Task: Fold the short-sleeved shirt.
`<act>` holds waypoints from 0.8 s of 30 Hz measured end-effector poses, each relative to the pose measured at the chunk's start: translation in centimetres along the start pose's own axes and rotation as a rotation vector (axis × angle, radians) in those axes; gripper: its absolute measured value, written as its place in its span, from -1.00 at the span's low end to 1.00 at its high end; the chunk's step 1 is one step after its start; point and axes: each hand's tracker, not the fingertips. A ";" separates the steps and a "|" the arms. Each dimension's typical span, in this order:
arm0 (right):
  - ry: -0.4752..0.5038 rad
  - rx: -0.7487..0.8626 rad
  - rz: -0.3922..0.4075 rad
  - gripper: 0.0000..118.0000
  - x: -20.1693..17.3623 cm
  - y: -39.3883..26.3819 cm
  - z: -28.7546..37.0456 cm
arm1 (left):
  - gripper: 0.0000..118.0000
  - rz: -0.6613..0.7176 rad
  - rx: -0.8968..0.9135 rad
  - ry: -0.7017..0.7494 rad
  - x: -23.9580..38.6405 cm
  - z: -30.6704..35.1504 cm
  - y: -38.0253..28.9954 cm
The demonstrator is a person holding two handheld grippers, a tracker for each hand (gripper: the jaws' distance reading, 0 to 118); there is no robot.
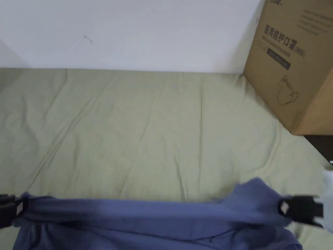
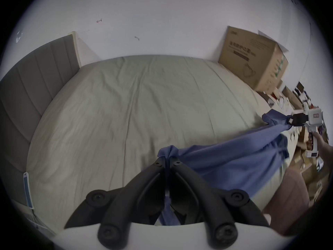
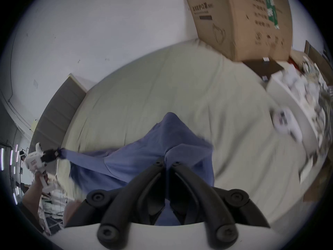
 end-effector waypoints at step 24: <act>-0.054 1.204 0.344 0.56 -11.8 -9.9 10.3 | 0.88 -0.036 0.760 0.235 13.5 13.1 -3.9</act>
